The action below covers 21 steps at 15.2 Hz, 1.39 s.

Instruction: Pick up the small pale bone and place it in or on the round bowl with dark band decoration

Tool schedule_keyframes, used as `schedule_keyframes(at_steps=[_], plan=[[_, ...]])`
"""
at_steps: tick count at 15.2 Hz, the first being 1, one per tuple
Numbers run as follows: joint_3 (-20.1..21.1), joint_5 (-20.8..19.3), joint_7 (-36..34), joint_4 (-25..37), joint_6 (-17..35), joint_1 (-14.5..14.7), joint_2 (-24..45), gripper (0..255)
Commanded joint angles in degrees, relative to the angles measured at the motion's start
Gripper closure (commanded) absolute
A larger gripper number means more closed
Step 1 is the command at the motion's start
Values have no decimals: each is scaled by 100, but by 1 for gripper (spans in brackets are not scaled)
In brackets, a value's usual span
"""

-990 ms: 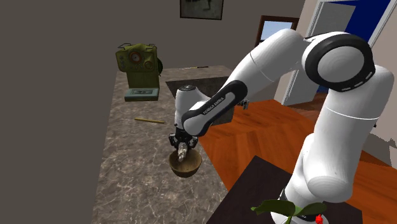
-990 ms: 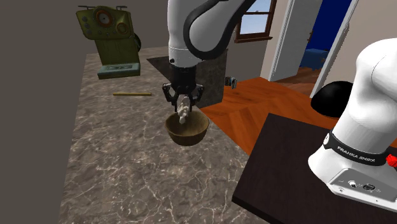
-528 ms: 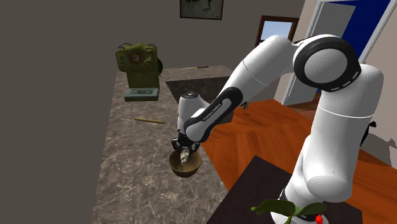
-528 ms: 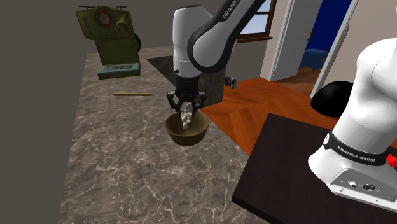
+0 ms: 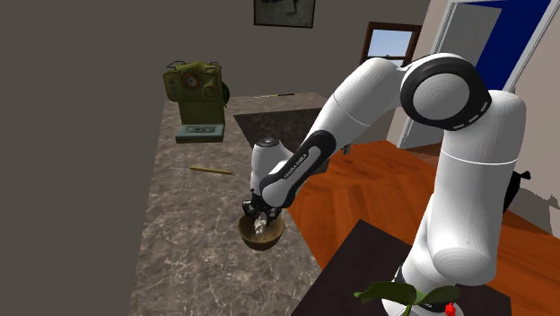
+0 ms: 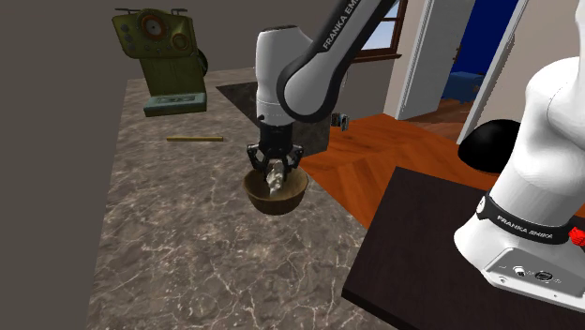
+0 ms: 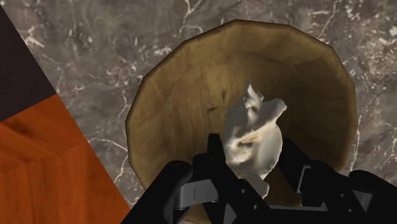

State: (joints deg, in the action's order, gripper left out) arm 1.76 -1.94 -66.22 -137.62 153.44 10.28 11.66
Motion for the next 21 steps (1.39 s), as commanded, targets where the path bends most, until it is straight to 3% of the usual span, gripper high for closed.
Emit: schedule_keyframes(at_steps=[1,4,5,10,14,21], plan=[[0,-1,-1,-1,5,1,3,255],[0,-1,-1,-1,5,1,3,255],[0,-1,-1,-1,6,1,3,0],[0,-1,-1,-1,5,1,3,0],[27,68,48,-2,-690,-10,-694,0],[26,68,48,-2,-690,-10,-694,0]])
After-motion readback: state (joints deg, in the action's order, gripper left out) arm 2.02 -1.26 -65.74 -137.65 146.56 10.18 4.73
